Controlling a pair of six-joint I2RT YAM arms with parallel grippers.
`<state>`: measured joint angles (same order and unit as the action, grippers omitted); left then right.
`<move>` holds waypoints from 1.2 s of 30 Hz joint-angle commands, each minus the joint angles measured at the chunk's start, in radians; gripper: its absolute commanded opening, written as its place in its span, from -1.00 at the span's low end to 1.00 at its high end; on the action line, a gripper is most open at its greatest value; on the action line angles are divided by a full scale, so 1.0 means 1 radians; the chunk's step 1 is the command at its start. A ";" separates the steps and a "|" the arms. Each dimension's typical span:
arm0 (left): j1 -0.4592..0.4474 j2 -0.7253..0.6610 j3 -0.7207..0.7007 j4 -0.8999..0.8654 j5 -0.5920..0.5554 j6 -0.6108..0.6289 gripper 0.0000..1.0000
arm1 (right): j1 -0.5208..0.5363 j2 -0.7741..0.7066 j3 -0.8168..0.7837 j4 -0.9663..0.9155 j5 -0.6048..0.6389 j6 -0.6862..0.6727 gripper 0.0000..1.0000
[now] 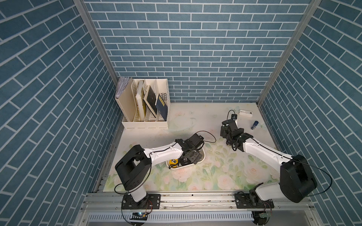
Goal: Take the tape measure out of the storage box
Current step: Pick up the tape measure from the storage box.
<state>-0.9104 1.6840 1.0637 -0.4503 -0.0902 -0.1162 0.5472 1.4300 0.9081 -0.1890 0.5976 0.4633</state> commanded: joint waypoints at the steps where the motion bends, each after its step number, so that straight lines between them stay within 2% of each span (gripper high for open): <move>1: -0.005 0.013 0.000 0.007 -0.016 0.077 0.86 | -0.004 0.013 0.034 0.012 0.009 -0.011 0.80; 16: 0.021 -0.025 -0.068 0.136 0.083 0.253 0.77 | -0.003 0.035 0.040 0.020 0.005 -0.008 0.80; 28: 0.066 0.057 0.022 0.078 0.147 0.325 0.74 | -0.009 0.050 0.051 0.030 0.020 -0.002 0.80; 36: 0.092 0.083 0.033 0.058 0.198 0.349 0.67 | -0.020 0.067 0.067 0.024 0.024 0.001 0.80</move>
<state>-0.8284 1.7473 1.0801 -0.3511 0.0872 0.2092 0.5312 1.4818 0.9432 -0.1677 0.6018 0.4637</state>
